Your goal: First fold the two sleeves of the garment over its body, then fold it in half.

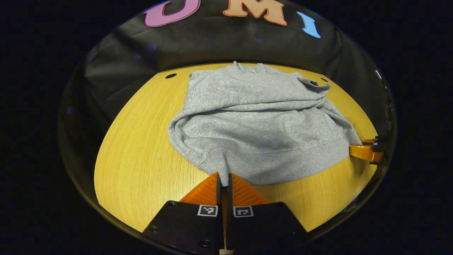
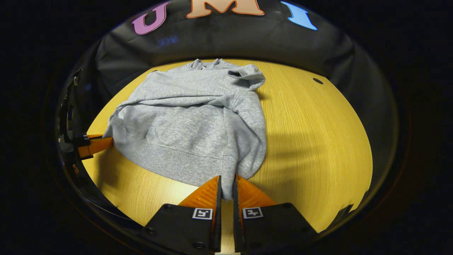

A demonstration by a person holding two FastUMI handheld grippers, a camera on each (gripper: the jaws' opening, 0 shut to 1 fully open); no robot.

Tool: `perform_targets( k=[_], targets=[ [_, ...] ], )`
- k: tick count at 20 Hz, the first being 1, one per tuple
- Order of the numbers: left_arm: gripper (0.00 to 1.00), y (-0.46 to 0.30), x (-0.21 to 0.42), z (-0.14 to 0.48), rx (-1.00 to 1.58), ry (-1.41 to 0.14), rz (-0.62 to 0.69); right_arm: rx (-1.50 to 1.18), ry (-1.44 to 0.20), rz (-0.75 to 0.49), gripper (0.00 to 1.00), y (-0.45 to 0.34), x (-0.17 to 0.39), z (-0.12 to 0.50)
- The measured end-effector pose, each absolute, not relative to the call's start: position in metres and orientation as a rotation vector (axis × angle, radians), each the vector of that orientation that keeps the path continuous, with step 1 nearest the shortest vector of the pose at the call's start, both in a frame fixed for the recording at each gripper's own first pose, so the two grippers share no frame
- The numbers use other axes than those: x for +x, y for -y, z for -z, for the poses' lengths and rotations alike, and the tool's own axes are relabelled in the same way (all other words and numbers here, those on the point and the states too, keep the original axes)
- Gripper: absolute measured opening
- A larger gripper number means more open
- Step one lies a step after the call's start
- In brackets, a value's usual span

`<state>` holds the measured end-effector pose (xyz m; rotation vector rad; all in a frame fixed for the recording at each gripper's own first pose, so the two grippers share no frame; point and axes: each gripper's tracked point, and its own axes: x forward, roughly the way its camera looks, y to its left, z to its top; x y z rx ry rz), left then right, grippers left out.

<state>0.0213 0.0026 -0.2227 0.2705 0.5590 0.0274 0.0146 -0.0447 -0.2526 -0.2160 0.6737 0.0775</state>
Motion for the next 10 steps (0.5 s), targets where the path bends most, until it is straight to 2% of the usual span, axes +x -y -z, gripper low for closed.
perform_targets(
  k=[1, 10],
  targets=[
    [0.00, -0.002, 0.022, 0.223, 0.263, -0.558, -0.026, -0.195, -0.672, -0.075, 0.06, 0.045, 0.014, 0.252],
    [0.00, 0.019, 0.027, 0.205, -0.056, -0.539, -0.028, -0.072, -0.654, -0.101, 0.06, 0.039, 0.014, 0.239]
  ],
)
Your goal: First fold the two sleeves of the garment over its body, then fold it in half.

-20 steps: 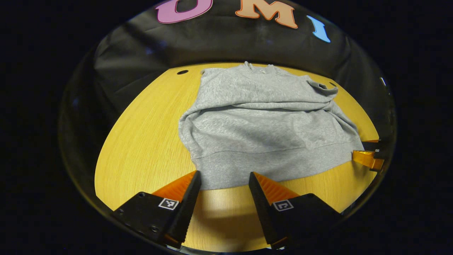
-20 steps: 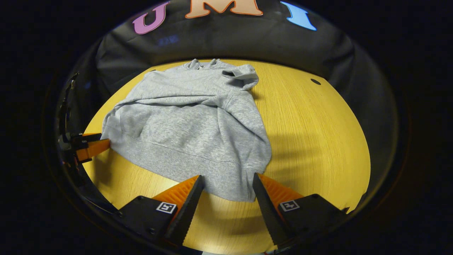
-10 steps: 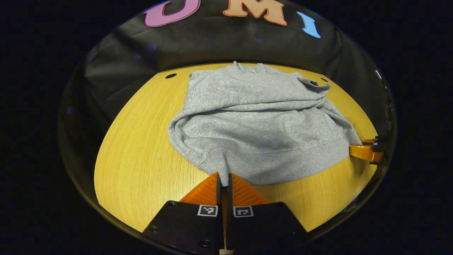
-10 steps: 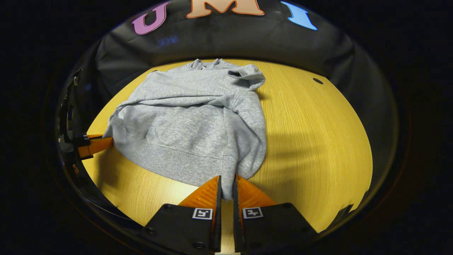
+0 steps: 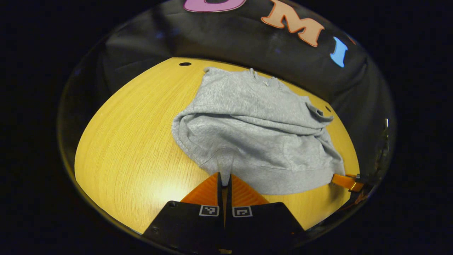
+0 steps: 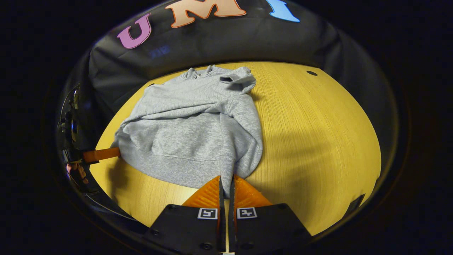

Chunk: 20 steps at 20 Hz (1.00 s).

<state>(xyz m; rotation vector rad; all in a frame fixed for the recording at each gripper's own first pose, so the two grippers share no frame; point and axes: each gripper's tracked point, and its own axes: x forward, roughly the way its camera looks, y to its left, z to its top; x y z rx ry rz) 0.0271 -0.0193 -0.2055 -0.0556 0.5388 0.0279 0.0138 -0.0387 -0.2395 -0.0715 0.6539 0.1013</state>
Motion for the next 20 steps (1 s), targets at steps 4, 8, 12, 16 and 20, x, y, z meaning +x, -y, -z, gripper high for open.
perform_targets(
  k=[4, 8, 12, 16, 20],
  targets=[
    [0.00, 0.021, 0.036, 0.184, -0.053, -0.484, -0.016, -0.045, -0.622, -0.124, 0.06, 0.029, 0.020, 0.218],
    [0.00, 0.024, 0.053, 0.153, -0.040, -0.418, 0.005, -0.022, -0.567, -0.130, 0.06, 0.023, 0.042, 0.189],
    [0.00, 0.025, 0.074, 0.117, -0.044, -0.350, 0.012, 0.021, -0.504, -0.133, 0.05, 0.017, 0.070, 0.156],
    [0.00, 0.014, 0.106, 0.081, 0.012, -0.283, -0.018, 0.008, -0.459, -0.122, 0.05, 0.013, 0.108, 0.133],
    [0.00, 0.008, 0.141, 0.079, 0.049, -0.298, -0.019, -0.007, -0.466, -0.125, 0.05, 0.006, 0.140, 0.128]
  ],
)
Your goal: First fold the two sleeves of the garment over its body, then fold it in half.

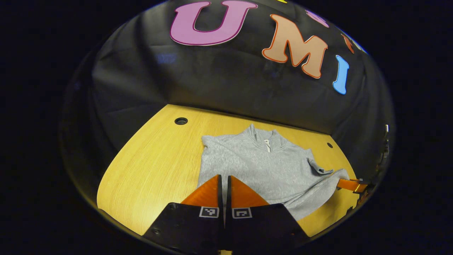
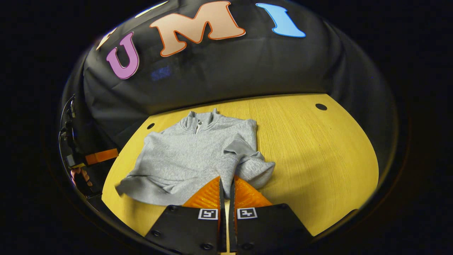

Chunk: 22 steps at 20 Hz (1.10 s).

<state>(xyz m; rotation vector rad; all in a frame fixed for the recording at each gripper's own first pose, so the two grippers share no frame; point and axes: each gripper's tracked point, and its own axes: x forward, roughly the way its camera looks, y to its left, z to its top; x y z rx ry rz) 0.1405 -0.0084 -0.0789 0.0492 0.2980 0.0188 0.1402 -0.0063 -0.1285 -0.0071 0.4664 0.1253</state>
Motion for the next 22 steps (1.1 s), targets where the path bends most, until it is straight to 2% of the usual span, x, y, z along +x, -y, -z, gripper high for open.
perform_targets(
  k=[3, 10, 15, 16, 17, 18, 19, 20, 22],
  targets=[
    [0.00, 0.015, 0.154, 0.096, 0.032, -0.348, 0.000, -0.019, -0.472, -0.137, 0.05, -0.002, 0.155, 0.127],
    [0.00, 0.030, 0.165, 0.099, 0.019, -0.336, 0.048, -0.025, -0.457, -0.169, 0.05, -0.028, 0.202, 0.111],
    [0.00, 0.033, 0.161, 0.100, -0.021, -0.347, 0.068, 0.040, -0.541, -0.154, 0.05, -0.027, 0.234, 0.139],
    [0.00, 0.033, 0.160, 0.105, -0.040, -0.354, 0.076, 0.041, -0.568, -0.154, 0.08, -0.027, 0.235, 0.147],
    [0.07, 0.033, 0.157, 0.108, -0.051, -0.358, 0.082, 0.030, -0.586, -0.157, 0.08, -0.026, 0.238, 0.155],
    [0.08, 0.031, 0.151, 0.111, -0.057, -0.365, 0.087, 0.016, -0.604, -0.169, 0.08, -0.027, 0.238, 0.162],
    [0.27, 0.030, 0.145, 0.115, -0.055, -0.375, 0.086, -0.007, -0.611, -0.178, 0.09, -0.027, 0.238, 0.167],
    [0.42, 0.029, 0.139, 0.120, -0.049, -0.386, 0.081, -0.021, -0.617, -0.194, 0.17, -0.028, 0.237, 0.169],
    [0.72, 0.023, 0.126, 0.127, -0.026, -0.398, 0.053, -0.007, -0.625, -0.223, 0.43, -0.037, 0.234, 0.170]
  ],
)
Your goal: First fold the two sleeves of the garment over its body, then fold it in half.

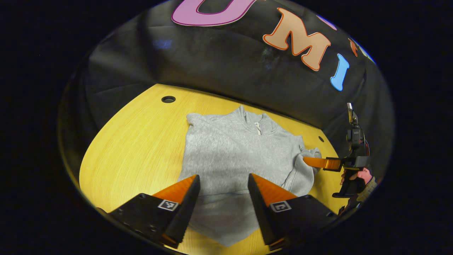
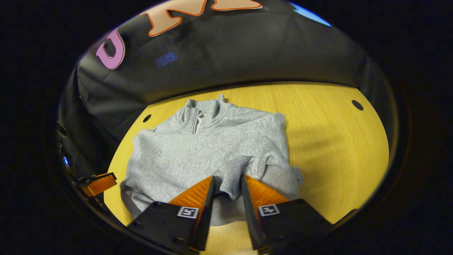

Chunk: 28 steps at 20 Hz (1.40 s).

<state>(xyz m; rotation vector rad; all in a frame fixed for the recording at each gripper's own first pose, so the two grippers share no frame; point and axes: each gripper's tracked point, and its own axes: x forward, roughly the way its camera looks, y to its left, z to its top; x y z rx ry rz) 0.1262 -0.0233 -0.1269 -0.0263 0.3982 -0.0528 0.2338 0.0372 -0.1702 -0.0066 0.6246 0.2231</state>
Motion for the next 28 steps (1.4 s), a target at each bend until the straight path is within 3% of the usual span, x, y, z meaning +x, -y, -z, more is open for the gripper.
perform_targets(
  k=[1, 3, 7, 14, 18, 19, 21, 22, 25, 26, 27, 28],
  targets=[
    [0.87, 0.024, 0.118, 0.132, -0.021, -0.409, 0.052, -0.004, -0.624, -0.231, 0.54, -0.040, 0.234, 0.170],
    [0.88, 0.030, 0.101, 0.144, -0.022, -0.436, 0.055, 0.008, -0.628, -0.245, 0.75, -0.044, 0.233, 0.171],
    [0.88, 0.041, 0.070, 0.181, -0.011, -0.514, 0.054, 0.023, -0.614, -0.279, 0.94, -0.050, 0.230, 0.163],
    [0.90, 0.046, 0.055, 0.217, 0.022, -0.581, -0.002, -0.009, -0.592, -0.288, 0.95, -0.048, 0.221, 0.155],
    [0.86, 0.035, 0.060, 0.225, 0.084, -0.596, -0.052, -0.054, -0.558, -0.287, 0.92, -0.042, 0.214, 0.144],
    [0.78, 0.034, 0.060, 0.226, 0.102, -0.594, -0.058, -0.063, -0.550, -0.282, 0.98, -0.039, 0.213, 0.141],
    [0.75, 0.031, 0.063, 0.227, 0.157, -0.574, -0.065, -0.054, -0.540, -0.272, 0.92, -0.035, 0.207, 0.134],
    [0.74, 0.033, 0.065, 0.228, 0.181, -0.552, -0.049, -0.047, -0.528, -0.274, 0.97, -0.035, 0.204, 0.128],
    [0.54, 0.039, 0.069, 0.228, 0.195, -0.524, -0.011, -0.039, -0.478, -0.269, 0.97, -0.030, 0.194, 0.106],
    [0.36, 0.040, 0.070, 0.228, 0.176, -0.523, -0.008, -0.034, -0.466, -0.267, 0.92, -0.029, 0.192, 0.102],
    [0.18, 0.039, 0.070, 0.225, 0.169, -0.522, -0.004, -0.027, -0.459, -0.264, 0.97, -0.028, 0.186, 0.098],
    [0.11, 0.039, 0.071, 0.225, 0.165, -0.526, 0.000, -0.017, -0.449, -0.259, 0.93, -0.026, 0.180, 0.094]
  ],
)
